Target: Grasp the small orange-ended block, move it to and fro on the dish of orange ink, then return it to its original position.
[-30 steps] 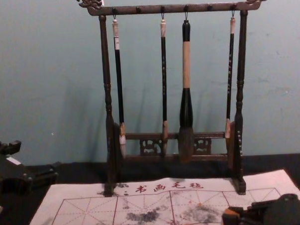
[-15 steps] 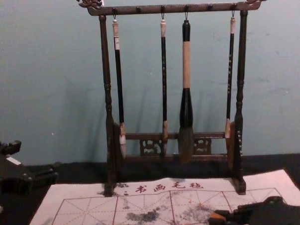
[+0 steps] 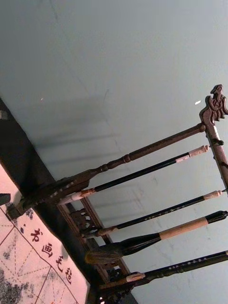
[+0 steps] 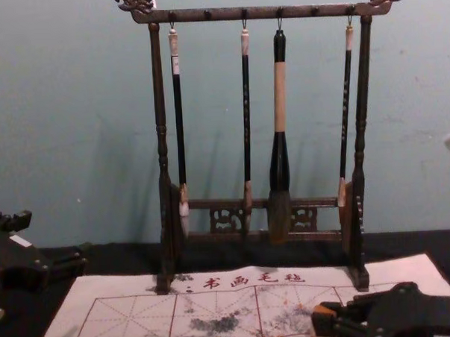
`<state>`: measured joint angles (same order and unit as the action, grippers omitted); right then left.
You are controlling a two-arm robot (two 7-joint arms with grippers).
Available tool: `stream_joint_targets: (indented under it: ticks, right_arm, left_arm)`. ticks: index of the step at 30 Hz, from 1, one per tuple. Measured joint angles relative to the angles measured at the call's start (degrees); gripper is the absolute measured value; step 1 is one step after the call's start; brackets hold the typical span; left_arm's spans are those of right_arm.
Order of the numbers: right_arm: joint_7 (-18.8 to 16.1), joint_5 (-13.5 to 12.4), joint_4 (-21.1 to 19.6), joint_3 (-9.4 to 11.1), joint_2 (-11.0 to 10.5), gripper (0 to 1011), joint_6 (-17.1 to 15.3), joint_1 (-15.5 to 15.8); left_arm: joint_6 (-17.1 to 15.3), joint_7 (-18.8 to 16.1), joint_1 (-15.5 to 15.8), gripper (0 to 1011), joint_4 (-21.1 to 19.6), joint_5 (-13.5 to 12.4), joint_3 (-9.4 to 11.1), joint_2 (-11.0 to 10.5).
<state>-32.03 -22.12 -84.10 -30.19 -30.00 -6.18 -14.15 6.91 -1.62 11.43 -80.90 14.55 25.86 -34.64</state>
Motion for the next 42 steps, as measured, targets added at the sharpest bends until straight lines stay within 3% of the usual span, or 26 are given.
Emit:
stream_joint_targets:
  ticks: [16,27,42]
  right_arm:
    - [1.5,0.1,0.2,1.8,-0.2,93,-1.2,0.2]
    - [2.2,-0.7,-2.0,3.5,-1.4,93,-1.9,2.3]
    - [1.2,-2.2,-4.7,3.1,-2.1,93,-2.3,4.2]
  left_arm:
    - [0.0,0.0,0.0,1001,0.0,0.0,0.0,0.0]
    - [0.0,0.0,0.0,1001,0.0,0.0,0.0,0.0]
    - [0.0,0.0,0.0,1001,0.0,0.0,0.0,0.0]
